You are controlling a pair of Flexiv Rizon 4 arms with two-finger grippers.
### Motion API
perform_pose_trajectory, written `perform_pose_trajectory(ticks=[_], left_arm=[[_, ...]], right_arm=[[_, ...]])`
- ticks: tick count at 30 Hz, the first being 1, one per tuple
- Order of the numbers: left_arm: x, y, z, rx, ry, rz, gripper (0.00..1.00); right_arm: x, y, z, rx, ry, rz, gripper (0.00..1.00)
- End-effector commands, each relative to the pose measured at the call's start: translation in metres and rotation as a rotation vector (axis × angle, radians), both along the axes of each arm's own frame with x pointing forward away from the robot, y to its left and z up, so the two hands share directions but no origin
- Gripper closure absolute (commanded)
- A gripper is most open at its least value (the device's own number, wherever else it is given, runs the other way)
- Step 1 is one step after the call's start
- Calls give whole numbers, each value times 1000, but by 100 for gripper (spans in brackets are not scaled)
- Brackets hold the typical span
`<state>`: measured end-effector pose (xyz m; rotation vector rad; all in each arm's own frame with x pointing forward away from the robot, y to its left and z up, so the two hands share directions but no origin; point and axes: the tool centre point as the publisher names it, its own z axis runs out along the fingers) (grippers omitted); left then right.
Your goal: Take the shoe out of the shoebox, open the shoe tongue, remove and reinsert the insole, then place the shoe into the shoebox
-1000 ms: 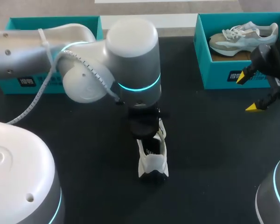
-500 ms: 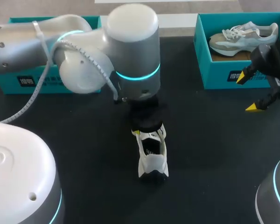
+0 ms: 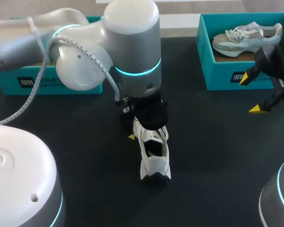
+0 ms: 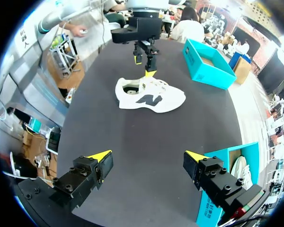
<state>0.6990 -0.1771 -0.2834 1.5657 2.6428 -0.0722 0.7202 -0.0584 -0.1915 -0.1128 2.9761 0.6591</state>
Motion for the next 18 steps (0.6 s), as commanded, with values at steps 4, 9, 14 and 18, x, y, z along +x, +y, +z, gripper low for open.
perform_pose_trajectory(ticks=[4,9,14,18], left_arm=[[-10,10,2,-48,-54,241,0],[-33,18,7,-104,-119,595,0],[-53,15,6,-136,-124,837,0],[-57,13,6,-137,-120,811,0]], right_arm=[[1,0,-1,-2,1,0,0],[1,0,-1,-2,1,0,0],[1,0,-1,-2,1,0,0],[1,0,-1,-2,1,0,0]])
